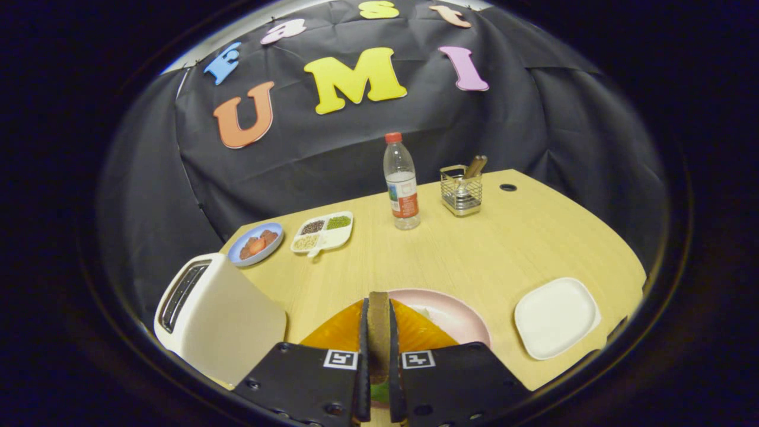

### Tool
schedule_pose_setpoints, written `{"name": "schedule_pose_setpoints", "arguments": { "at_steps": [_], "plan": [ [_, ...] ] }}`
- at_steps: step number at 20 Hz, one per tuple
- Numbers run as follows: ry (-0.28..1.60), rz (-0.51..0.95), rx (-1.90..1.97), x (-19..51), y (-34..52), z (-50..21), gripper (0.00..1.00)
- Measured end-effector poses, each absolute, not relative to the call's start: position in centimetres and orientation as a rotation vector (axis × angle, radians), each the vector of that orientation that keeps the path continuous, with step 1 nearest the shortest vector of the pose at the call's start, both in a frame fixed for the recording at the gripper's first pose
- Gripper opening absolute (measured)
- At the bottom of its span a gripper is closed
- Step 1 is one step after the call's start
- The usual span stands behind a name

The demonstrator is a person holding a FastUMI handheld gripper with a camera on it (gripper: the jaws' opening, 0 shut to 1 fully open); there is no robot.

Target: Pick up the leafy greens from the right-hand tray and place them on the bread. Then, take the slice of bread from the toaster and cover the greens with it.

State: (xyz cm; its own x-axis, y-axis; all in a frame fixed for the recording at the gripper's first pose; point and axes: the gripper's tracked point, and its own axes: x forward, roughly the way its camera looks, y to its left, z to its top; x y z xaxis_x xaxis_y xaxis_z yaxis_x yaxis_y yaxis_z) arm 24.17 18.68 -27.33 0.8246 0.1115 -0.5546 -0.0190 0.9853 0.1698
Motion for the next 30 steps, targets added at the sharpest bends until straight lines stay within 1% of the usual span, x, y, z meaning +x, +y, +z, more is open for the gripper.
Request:
{"name": "schedule_pose_setpoints", "arguments": {
  "at_steps": [1, 2, 4, 5, 7, 9, 10, 13, 15, 16, 19, 22, 24, 25, 30],
  "plan": [
    [0.596, 0.08, 0.174, 24.3, 18.4, -27.5, 0.13],
    [0.597, 0.081, 0.181, 24.4, 17.9, -27.9, 0.16],
    [0.594, 0.091, 0.196, 24.5, 17.1, -28.3, 0.17],
    [0.59, 0.096, 0.203, 24.7, 16.6, -28.7, 0.23],
    [0.602, 0.095, 0.215, 25.0, 15.5, -29.8, 0.29],
    [0.615, 0.084, 0.224, 25.1, 14.7, -30.6, 0.33],
    [0.621, 0.082, 0.228, 25.1, 14.3, -30.9, 0.37],
    [0.624, 0.091, 0.237, 24.8, 14.2, -31.3, 0.39],
    [0.617, 0.094, 0.224, 24.8, 14.0, -31.6, 0.43],
    [0.617, 0.094, 0.22, 24.8, 13.9, -31.8, 0.43],
    [0.601, 0.092, 0.211, 24.4, 13.4, -31.6, 0.53],
    [0.544, 0.074, 0.193, 22.9, 13.0, -28.9, 0.62],
    [0.477, 0.076, 0.182, 21.1, 13.1, -25.6, 0.64],
    [0.439, 0.075, 0.163, 20.1, 13.0, -23.9, 0.69],
    [0.209, 0.021, 0.065, 13.9, 12.4, -14.8, 0.74]
  ]
}}
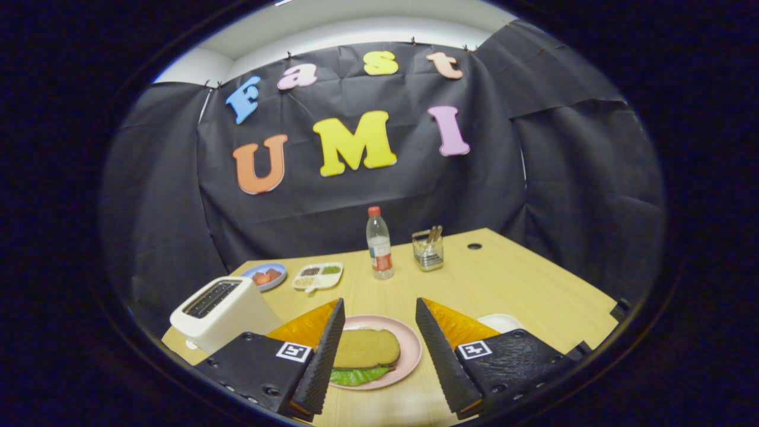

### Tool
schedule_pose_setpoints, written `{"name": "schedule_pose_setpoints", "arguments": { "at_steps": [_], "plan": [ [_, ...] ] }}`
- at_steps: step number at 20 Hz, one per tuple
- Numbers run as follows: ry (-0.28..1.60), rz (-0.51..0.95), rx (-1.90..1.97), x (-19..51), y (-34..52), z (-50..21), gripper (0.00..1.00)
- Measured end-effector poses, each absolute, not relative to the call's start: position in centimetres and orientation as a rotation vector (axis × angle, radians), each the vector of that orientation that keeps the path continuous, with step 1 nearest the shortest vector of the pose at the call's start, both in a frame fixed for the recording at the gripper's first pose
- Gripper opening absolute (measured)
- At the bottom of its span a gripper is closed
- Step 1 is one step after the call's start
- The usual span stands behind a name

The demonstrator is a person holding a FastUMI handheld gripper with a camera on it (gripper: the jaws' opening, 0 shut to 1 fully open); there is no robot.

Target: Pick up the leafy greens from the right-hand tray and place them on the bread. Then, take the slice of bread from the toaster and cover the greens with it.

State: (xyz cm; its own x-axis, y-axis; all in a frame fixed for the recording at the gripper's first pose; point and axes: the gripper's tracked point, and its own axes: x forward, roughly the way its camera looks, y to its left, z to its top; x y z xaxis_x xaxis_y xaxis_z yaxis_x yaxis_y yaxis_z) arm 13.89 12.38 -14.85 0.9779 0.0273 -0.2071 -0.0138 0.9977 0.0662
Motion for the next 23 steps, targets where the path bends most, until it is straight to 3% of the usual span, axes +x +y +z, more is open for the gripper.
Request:
{"name": "schedule_pose_setpoints", "arguments": {
  "at_steps": [7, 9, 10, 12, 23],
  "plan": [
    [0.045, 0.067, -0.026, 4.1, 14.6, -6.4, 0.78],
    [0.014, 0.066, -0.06, 1.9, 14.9, -4.8, 0.84],
    [0.012, 0.069, -0.081, 0.9, 15.0, -4.4, 0.91],
    [0.013, 0.098, -0.08, -0.8, 15.6, -3.6, 0.94],
    [0.029, 0.016, -0.134, -0.9, 9.1, -5.3, 0.95]
  ]
}}
